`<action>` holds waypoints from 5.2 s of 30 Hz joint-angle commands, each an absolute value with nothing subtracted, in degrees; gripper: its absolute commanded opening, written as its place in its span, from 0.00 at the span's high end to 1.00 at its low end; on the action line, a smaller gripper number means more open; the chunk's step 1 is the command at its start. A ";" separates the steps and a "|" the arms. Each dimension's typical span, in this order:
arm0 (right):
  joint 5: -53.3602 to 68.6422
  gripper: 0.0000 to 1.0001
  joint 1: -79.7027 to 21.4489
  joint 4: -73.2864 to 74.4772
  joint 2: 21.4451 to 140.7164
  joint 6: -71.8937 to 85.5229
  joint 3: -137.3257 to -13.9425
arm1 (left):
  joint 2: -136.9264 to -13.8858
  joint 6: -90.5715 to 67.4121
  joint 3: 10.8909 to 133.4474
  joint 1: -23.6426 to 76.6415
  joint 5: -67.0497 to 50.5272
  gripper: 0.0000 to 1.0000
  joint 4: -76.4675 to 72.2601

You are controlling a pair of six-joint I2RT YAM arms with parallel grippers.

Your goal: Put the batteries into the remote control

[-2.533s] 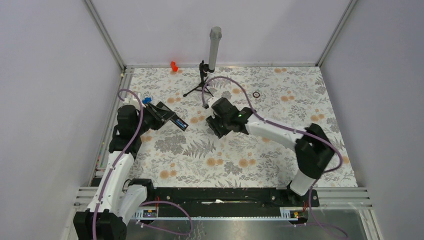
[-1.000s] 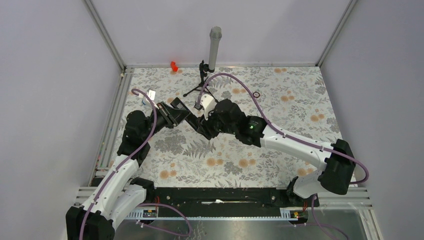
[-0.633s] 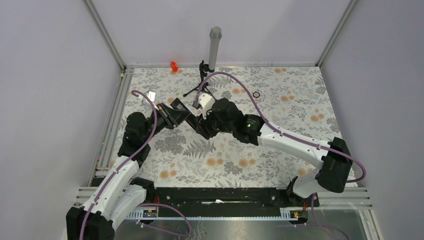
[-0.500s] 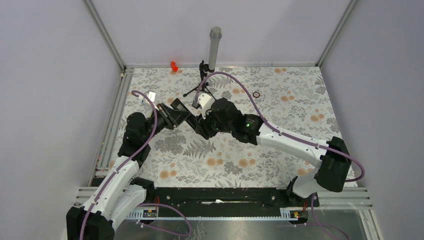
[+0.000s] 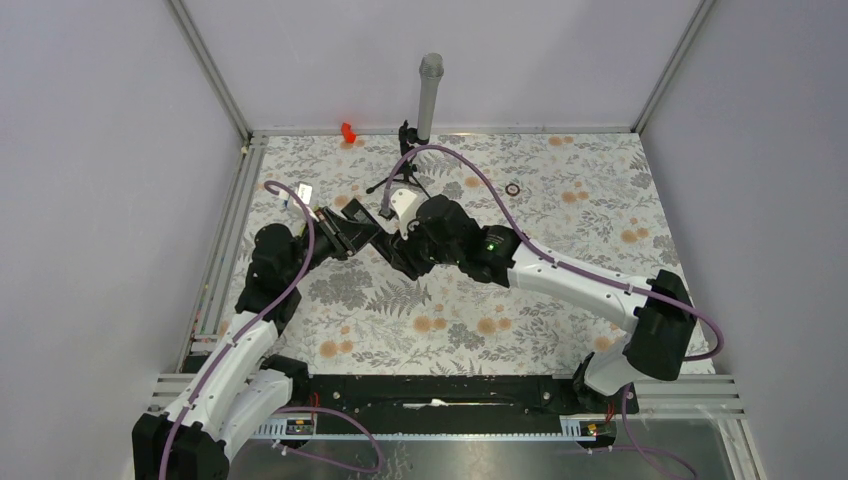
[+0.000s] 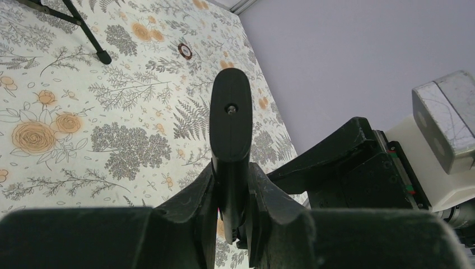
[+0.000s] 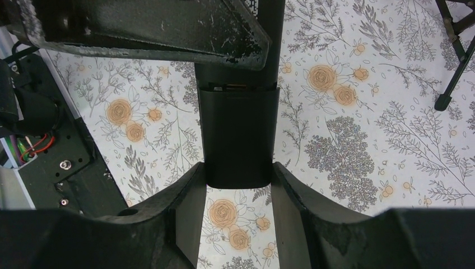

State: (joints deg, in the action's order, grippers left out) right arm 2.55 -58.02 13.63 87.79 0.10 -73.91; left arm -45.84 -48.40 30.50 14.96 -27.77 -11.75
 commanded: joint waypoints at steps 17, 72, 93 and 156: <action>2.18 0.60 -58.67 15.09 90.09 -1.63 -77.83 | -47.53 -49.92 36.12 15.38 -30.93 1.00 -12.08; 0.28 0.44 -58.67 28.56 100.42 5.25 -90.18 | -55.33 -60.45 37.06 14.52 -38.59 1.00 -5.60; 1.47 0.34 -58.46 29.28 101.53 6.74 -92.43 | -56.01 -63.73 34.01 11.18 -40.43 1.00 -7.24; 7.59 0.56 -50.26 -35.44 89.07 57.44 -52.82 | -47.37 -96.88 29.47 9.29 -34.18 1.00 -29.61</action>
State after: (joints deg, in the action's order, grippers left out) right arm 13.74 -48.21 -34.89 85.69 59.83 -52.99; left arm -49.47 -87.57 29.76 8.73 -34.26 -17.28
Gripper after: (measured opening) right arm 0.473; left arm 0.206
